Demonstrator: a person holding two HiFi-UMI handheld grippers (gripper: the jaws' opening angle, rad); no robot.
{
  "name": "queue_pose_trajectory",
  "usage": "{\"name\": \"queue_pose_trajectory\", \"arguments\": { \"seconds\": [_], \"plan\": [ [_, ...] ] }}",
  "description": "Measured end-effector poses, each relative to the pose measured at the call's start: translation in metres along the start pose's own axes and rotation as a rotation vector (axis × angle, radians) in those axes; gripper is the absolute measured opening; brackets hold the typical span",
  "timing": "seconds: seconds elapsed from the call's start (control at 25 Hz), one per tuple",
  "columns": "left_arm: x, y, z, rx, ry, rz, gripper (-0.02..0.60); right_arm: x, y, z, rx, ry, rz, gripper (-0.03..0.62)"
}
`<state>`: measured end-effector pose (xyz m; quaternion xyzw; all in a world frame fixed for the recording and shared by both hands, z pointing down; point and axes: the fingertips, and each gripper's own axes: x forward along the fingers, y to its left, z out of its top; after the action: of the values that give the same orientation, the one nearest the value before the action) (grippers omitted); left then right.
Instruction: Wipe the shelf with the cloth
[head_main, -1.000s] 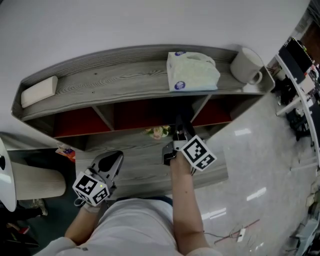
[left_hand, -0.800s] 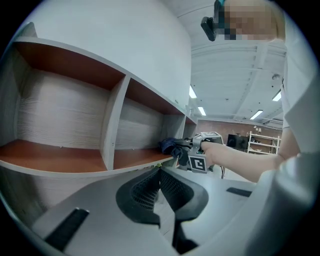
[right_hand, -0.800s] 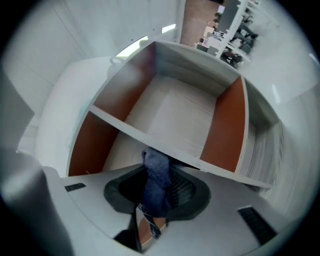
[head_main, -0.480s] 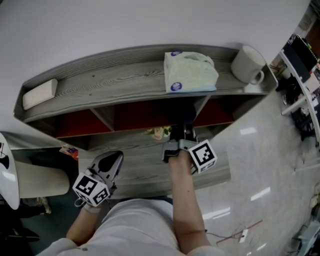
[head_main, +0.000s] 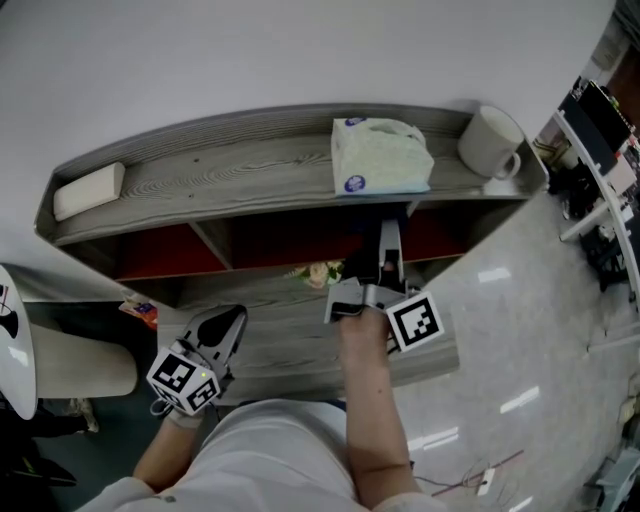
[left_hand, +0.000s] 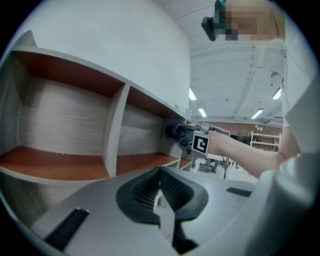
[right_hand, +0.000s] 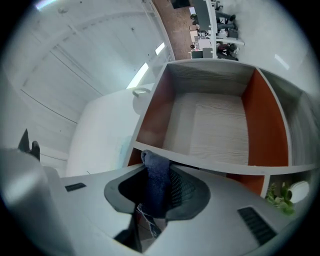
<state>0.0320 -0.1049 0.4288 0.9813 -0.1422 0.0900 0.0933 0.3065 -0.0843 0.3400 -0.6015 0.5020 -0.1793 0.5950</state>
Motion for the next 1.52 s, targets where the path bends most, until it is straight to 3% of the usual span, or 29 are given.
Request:
{"name": "queue_pose_trajectory", "arguments": {
  "seconds": [0.36, 0.56, 1.2, 1.52],
  "plan": [
    [-0.003, 0.009, 0.01, 0.014, -0.021, 0.03, 0.015, 0.026, 0.02, 0.006, 0.047, -0.059, 0.138, 0.104],
    [-0.003, 0.012, 0.01, 0.012, -0.019, 0.048, 0.015, 0.044, 0.013, 0.003, 0.046, -0.075, 0.16, 0.104],
    [-0.004, 0.015, 0.008, 0.003, -0.015, 0.088, 0.015, 0.079, -0.034, -0.012, 0.076, -0.077, 0.078, 0.104],
    [-0.002, 0.012, 0.008, 0.004, -0.014, 0.089, 0.015, 0.064, -0.078, -0.026, 0.135, -0.024, -0.094, 0.104]
  ]
}}
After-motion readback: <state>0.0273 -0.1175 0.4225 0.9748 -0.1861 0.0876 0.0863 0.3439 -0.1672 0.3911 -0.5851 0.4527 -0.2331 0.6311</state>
